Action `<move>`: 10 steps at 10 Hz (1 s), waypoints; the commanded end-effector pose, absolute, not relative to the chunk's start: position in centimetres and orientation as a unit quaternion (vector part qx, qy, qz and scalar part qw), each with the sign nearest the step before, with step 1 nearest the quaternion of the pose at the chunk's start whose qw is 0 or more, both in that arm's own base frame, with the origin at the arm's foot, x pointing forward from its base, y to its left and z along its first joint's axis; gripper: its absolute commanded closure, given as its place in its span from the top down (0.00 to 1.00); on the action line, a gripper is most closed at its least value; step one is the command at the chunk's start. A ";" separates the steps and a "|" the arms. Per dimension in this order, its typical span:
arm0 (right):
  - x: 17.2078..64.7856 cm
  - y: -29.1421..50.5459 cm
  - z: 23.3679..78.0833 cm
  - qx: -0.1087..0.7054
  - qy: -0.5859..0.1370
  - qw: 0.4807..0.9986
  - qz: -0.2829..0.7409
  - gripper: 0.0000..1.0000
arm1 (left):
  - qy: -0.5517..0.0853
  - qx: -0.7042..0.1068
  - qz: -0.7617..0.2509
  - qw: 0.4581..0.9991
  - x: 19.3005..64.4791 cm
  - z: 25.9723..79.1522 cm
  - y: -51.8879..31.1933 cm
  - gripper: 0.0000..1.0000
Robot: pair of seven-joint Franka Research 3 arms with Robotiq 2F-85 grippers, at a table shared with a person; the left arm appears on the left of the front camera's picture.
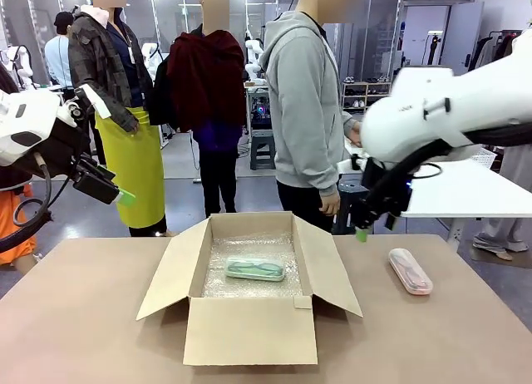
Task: Pack the glasses set securely to prepare it for shipping.
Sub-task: Put the Glasses case from the right side of the table into the Package Box.
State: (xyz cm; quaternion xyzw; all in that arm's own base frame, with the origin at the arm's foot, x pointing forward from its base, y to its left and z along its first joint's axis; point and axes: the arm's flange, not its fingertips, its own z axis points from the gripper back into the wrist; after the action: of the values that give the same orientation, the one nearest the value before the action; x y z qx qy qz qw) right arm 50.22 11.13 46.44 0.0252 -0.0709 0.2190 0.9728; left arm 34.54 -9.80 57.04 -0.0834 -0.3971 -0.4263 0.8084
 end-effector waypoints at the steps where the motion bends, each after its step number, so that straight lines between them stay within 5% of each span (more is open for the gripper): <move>1: 50.6 9.8 44.4 0.015 -0.067 0.990 0.122 1.00 | -0.400 -0.081 -0.427 0.807 34.5 57.1 -9.6 1.00; 4: 52.2 6.4 41.9 -0.005 -0.058 0.998 0.034 1.00 | -0.400 -0.081 -0.427 0.807 34.5 57.1 -9.6 1.00; 10: 56.2 2.8 37.1 -0.019 -0.108 0.994 0.029 1.00 | -0.400 -0.081 -0.427 0.807 34.5 57.1 -9.6 1.00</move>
State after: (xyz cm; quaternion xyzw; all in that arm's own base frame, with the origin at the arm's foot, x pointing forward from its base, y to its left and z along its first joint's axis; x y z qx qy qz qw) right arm 55.59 3.15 37.33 -0.0068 -0.0876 0.0328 0.9956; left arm 34.55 -9.81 57.03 -0.0834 -0.3971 -0.4263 0.8085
